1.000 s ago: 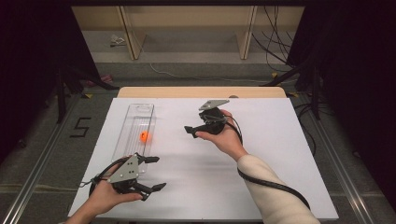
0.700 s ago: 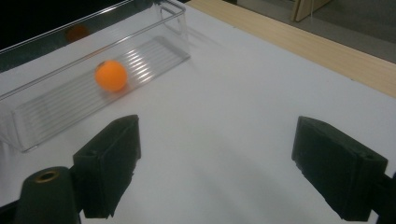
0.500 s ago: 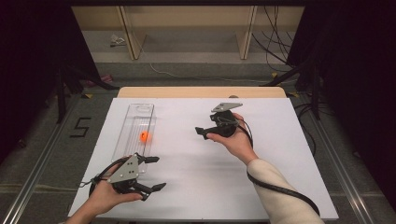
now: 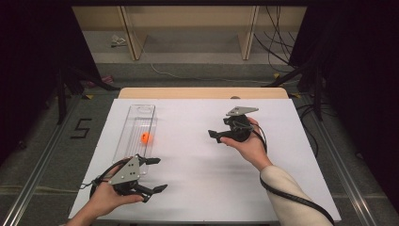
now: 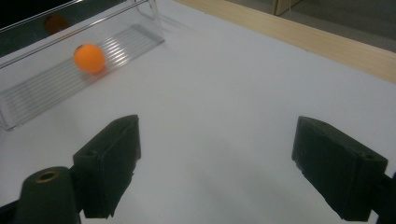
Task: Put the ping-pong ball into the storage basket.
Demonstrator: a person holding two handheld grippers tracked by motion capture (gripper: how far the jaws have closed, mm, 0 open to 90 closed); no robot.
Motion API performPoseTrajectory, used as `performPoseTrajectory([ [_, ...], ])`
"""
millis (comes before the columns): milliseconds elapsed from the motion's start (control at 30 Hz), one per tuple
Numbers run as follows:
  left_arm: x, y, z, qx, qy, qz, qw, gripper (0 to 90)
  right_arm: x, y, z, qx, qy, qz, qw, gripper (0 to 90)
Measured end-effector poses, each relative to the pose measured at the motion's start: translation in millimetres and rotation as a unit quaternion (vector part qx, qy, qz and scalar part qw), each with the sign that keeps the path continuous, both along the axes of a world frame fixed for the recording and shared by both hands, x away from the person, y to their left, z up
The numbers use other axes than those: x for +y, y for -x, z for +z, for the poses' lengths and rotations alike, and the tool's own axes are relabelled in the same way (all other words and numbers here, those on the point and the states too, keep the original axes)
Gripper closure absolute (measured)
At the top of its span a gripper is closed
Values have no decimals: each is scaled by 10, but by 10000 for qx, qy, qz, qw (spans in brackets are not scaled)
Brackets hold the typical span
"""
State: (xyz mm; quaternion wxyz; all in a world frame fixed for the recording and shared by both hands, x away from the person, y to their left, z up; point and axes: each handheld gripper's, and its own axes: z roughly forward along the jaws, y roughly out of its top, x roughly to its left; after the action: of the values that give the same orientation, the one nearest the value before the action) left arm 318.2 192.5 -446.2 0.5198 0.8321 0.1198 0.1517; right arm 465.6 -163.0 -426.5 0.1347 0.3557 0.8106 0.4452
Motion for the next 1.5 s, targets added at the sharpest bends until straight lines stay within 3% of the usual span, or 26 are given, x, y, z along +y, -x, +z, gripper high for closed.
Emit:
performPoseTrajectory([
  [1500, 3, 2, 1, 10, 21, 27, 10000, 163, -663, 402, 20, -130, -30, -456, 9989, 164],
])
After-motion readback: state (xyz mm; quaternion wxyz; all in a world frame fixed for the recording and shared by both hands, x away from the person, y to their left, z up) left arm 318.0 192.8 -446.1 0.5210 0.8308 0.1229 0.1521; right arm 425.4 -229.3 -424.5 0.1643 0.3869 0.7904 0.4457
